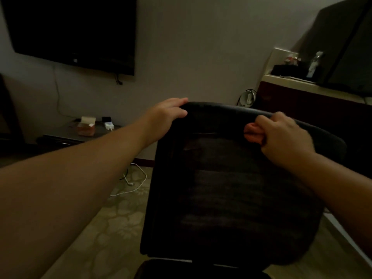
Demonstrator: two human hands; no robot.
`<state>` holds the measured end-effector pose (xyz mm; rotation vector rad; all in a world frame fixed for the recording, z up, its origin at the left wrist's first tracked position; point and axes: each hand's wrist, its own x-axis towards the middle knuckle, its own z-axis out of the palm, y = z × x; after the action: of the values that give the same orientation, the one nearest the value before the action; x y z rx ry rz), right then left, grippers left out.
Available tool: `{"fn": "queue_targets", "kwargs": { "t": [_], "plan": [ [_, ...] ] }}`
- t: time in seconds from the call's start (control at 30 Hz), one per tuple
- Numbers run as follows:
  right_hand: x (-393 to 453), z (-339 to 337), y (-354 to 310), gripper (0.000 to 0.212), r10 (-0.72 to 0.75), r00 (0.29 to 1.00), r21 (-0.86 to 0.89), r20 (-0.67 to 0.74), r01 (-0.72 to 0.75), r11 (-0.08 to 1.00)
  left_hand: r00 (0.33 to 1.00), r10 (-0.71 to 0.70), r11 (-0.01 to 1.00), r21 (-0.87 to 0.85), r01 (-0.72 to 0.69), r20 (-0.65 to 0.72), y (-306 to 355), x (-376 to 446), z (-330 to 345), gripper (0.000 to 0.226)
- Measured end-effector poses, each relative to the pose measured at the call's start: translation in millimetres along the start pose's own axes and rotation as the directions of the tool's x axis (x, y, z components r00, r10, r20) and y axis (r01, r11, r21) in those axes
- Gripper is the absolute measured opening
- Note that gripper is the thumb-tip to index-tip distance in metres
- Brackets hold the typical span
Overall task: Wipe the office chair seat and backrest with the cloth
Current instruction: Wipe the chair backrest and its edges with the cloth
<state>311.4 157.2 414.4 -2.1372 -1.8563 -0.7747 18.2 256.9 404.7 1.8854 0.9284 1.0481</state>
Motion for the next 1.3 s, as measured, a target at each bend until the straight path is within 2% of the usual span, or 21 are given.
{"fn": "queue_targets", "kwargs": {
  "t": [0.13, 0.27, 0.33, 0.4, 0.47, 0.57, 0.67, 0.77, 0.97, 1.07, 1.23, 1.3],
  "plan": [
    [4, -5, -15, 0.047, 0.026, 0.999, -0.015, 0.021, -0.025, 1.000, 0.999, 0.020, 1.000, -0.017, -0.020, -0.026, -2, -3, 6, 0.079],
    [23, -8, -88, 0.035, -0.152, 0.988, 0.015, -0.001, 0.152, 0.988, 0.999, 0.017, 0.998, -0.051, -0.020, -0.052, -15, -2, -1, 0.049],
    [29, -10, -122, 0.030, -0.255, 0.967, -0.005, -0.015, 0.254, 0.967, 0.997, 0.011, 0.997, -0.075, -0.016, -0.071, -18, -1, -4, 0.045],
    [31, -14, -132, 0.028, -0.305, 0.952, -0.047, 0.003, 0.305, 0.951, 0.998, 0.021, 0.997, -0.077, -0.025, -0.057, -18, -1, -4, 0.044],
    [30, -18, -114, 0.026, -0.307, 0.951, -0.059, 0.019, 0.308, 0.950, 1.000, 0.013, 0.995, -0.094, -0.014, -0.008, -15, -2, -3, 0.044],
    [21, -21, -71, 0.036, -0.195, 0.978, -0.092, 0.070, 0.201, 0.975, 0.997, -0.034, 0.970, -0.237, 0.048, 0.062, -11, -3, -2, 0.048],
    [16, -22, -64, 0.040, -0.082, 0.990, -0.101, 0.116, 0.094, 0.991, 0.995, -0.029, 0.942, -0.330, 0.060, 0.098, -15, -3, -5, 0.063],
    [24, -23, -92, 0.032, -0.120, 0.988, -0.131, 0.097, 0.132, 0.983, 0.996, -0.019, 0.933, -0.357, 0.050, 0.090, -25, -1, -8, 0.071],
    [29, -25, -175, 0.045, -0.308, 0.949, -0.130, 0.059, 0.314, 0.941, 0.996, -0.040, 0.942, -0.331, 0.063, 0.075, -21, -3, -11, 0.078],
    [31, -23, -210, 0.055, -0.350, 0.934, -0.118, 0.064, 0.356, 0.927, 0.996, -0.070, 0.944, -0.319, 0.085, 0.058, -21, -4, -18, 0.079],
    [33, -27, -183, 0.058, -0.375, 0.922, -0.149, 0.098, 0.386, 0.910, 0.985, -0.151, 0.949, -0.267, 0.168, 0.082, 1, -7, -10, 0.075],
    [32, -31, -160, 0.046, -0.360, 0.926, -0.154, 0.108, 0.374, 0.915, 0.988, -0.147, 0.962, -0.226, 0.152, 0.041, 0, -1, -6, 0.085]
  ]
}}
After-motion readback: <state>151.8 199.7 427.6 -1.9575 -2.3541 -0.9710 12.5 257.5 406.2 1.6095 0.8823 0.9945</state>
